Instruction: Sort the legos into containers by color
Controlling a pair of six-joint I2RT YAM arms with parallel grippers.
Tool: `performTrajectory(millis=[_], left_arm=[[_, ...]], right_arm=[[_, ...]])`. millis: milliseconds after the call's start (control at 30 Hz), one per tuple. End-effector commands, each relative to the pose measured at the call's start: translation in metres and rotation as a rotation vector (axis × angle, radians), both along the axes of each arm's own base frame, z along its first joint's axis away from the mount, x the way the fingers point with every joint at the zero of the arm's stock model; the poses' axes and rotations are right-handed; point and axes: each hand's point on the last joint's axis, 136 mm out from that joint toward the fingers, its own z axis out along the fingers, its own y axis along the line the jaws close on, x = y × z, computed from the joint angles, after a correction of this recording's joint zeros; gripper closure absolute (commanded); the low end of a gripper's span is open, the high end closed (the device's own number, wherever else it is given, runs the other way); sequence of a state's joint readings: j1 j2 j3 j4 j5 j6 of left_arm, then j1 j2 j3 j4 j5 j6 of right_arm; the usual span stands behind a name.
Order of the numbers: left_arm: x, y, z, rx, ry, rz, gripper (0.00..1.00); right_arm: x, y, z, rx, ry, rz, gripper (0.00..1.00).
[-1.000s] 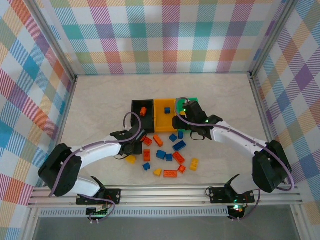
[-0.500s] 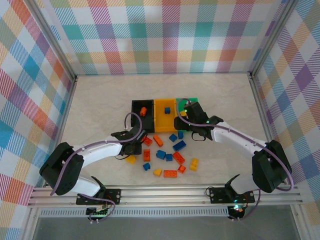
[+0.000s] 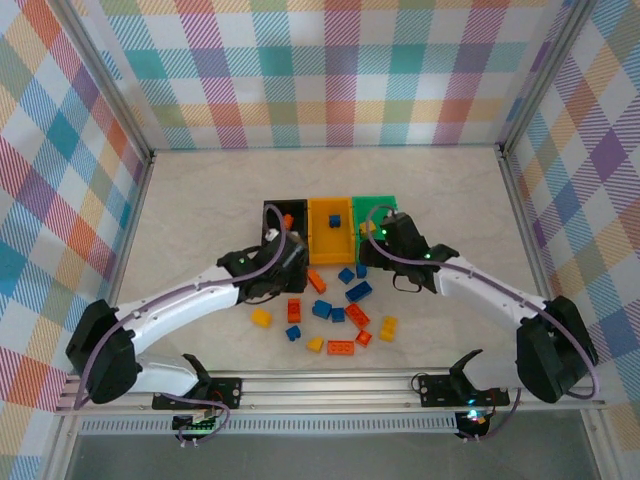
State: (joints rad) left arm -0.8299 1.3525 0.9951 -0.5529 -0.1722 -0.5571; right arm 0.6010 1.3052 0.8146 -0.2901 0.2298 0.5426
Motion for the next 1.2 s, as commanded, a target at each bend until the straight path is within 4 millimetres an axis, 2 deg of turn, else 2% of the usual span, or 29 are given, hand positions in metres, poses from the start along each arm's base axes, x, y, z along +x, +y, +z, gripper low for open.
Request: performTrajectory(millis=[0, 133, 233, 400, 533, 567, 667, 700, 767, 967, 1033, 1167], left_arm=[[0.025, -0.054, 0.023, -0.125, -0.014, -0.062, 0.77], [0.068, -0.106, 0.041, -0.163, -0.052, -0.111, 0.77], [0.097, -0.138, 0.048, -0.182, -0.056, -0.132, 0.78], [0.131, -0.167, 0.038, -0.126, -0.058, -0.146, 0.79], [0.149, -0.171, 0.019, -0.064, -0.034, -0.124, 0.79], [0.151, -0.171, 0.016, -0.055, -0.031, -0.121, 0.77], [0.155, -0.172, 0.011, -0.041, -0.026, -0.112, 0.6], [0.155, -0.173, 0.012, -0.044, -0.028, -0.113, 0.51], [0.156, -0.173, 0.018, -0.056, -0.038, -0.109, 0.39], [0.154, -0.169, 0.052, -0.102, -0.088, -0.099, 0.24], [0.148, -0.165, 0.067, -0.132, -0.107, -0.101, 0.21], [0.126, -0.144, 0.093, -0.199, -0.16, -0.089, 0.14]], right_arm=[[-0.007, -0.014, -0.001, 0.021, -0.011, -0.069, 0.24], [-0.02, -0.026, -0.005, 0.015, -0.006, -0.085, 0.23], [-0.028, -0.032, -0.008, 0.011, -0.001, -0.09, 0.23], [-0.035, -0.038, -0.012, 0.005, 0.009, -0.092, 0.23], [-0.037, -0.04, -0.011, 0.007, 0.005, -0.093, 0.23], [-0.036, -0.039, -0.009, 0.01, 0.001, -0.093, 0.23], [-0.036, -0.039, -0.006, 0.014, -0.007, -0.09, 0.22], [-0.036, -0.038, -0.005, 0.017, -0.009, -0.089, 0.21], [-0.036, -0.038, -0.004, 0.02, -0.009, -0.087, 0.2], [-0.04, -0.039, -0.003, 0.02, 0.018, -0.09, 0.21], [-0.046, -0.04, -0.006, 0.02, 0.05, -0.097, 0.21], [-0.066, -0.04, -0.02, 0.036, 0.162, -0.1, 0.23]])
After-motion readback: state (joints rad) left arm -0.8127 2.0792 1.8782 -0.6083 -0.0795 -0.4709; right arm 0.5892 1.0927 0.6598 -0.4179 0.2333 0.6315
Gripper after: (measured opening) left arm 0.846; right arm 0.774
